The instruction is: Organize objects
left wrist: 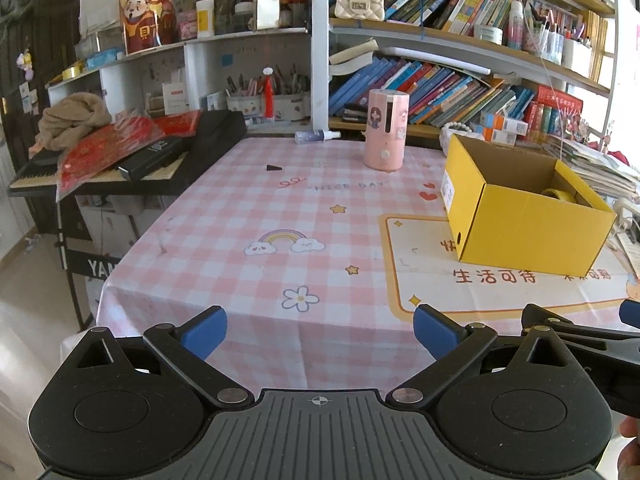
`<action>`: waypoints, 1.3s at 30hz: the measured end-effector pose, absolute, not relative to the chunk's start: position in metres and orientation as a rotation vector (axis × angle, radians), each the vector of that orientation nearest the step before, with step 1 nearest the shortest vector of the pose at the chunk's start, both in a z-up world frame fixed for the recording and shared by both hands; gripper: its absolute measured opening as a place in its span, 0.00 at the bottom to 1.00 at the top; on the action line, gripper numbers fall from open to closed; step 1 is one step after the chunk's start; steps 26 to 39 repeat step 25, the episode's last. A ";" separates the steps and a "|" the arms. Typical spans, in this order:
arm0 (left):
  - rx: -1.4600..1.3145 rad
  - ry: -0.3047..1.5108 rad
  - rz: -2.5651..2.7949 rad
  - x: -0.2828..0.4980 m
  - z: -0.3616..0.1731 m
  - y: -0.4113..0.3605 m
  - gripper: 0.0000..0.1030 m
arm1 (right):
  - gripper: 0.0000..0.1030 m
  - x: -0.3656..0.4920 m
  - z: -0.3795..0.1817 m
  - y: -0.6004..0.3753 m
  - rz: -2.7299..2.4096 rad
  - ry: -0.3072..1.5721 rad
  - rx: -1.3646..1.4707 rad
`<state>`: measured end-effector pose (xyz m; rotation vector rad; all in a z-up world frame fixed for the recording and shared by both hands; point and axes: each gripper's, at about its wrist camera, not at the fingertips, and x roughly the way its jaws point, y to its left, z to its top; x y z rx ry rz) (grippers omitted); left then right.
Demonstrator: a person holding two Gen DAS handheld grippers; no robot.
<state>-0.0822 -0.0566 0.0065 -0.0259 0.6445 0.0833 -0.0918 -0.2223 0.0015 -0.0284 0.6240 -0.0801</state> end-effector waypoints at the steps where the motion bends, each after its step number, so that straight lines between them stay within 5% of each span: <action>1: -0.027 0.647 0.083 -0.082 0.006 -0.056 0.98 | 0.96 -0.092 0.001 -0.222 -0.080 0.623 -0.029; 39: -0.022 0.670 0.069 -0.070 0.006 -0.058 1.00 | 0.96 -0.085 0.001 -0.228 -0.094 0.629 -0.033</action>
